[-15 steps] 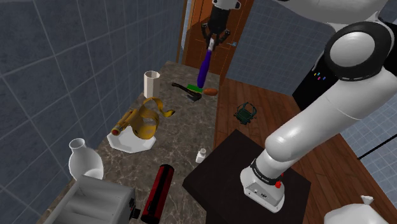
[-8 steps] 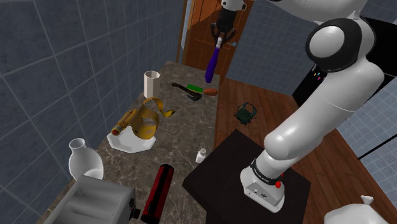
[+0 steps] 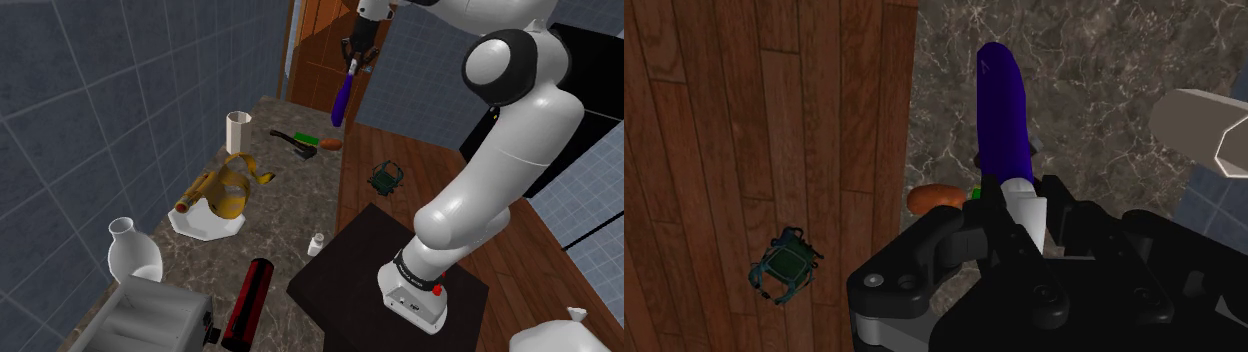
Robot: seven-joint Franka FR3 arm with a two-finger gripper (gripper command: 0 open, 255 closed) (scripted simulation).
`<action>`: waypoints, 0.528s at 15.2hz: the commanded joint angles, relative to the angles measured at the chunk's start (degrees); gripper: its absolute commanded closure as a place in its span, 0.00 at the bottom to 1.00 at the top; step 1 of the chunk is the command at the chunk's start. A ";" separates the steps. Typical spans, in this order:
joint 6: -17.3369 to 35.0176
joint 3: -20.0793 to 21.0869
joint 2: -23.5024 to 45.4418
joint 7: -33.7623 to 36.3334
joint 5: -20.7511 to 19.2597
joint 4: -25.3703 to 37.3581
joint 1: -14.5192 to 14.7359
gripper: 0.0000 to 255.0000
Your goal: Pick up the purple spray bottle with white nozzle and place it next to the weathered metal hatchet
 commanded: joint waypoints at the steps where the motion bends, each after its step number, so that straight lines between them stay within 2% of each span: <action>1: 1.62 -0.05 -0.29 -0.09 0.01 -1.87 -0.06 1.00; 8: 7.27 -0.06 -1.07 -0.01 0.02 -8.30 -0.09 1.00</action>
